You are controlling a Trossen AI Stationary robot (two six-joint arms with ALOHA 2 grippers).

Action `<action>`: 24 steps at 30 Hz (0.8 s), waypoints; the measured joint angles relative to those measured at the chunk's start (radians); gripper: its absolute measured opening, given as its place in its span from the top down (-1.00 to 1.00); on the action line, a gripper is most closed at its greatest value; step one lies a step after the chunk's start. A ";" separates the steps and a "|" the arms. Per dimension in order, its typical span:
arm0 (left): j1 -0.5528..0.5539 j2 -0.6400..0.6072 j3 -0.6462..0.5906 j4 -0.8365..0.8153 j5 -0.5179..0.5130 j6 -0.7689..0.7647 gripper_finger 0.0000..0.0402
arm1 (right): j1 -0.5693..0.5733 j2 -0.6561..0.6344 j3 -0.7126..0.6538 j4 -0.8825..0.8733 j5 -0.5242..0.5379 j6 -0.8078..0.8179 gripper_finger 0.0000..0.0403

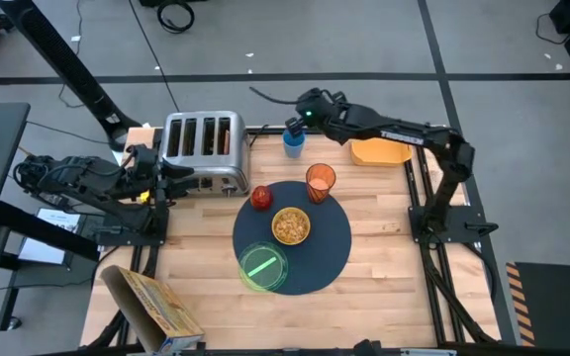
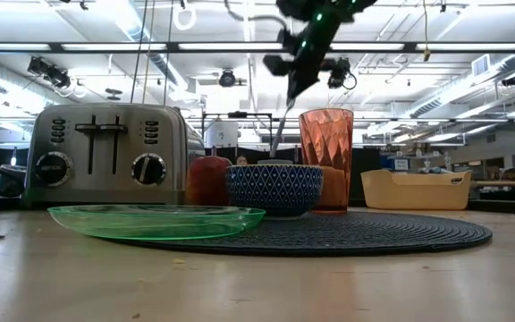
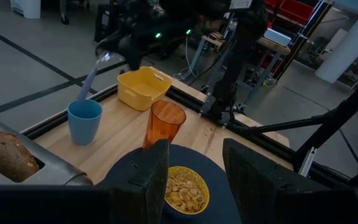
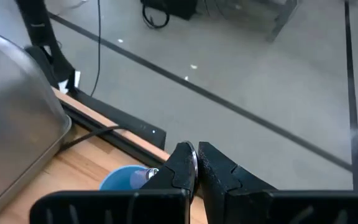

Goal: Arrange a breakfast setting
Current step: Put the violet spoon from the cup to the right side of the yellow bowl on the placemat

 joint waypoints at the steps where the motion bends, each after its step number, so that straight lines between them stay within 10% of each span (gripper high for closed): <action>1: 0.000 0.000 0.000 0.000 0.000 0.006 0.20 | 0.003 -0.017 0.000 -0.005 0.002 -0.015 0.91; 10: 0.000 0.000 0.000 0.000 -0.013 0.018 0.20 | 0.098 -0.211 0.000 -0.052 -0.059 -0.116 0.91; 24: -0.020 0.050 0.002 0.077 0.042 0.151 0.20 | 0.474 -0.393 -0.065 -0.279 -0.642 0.023 0.91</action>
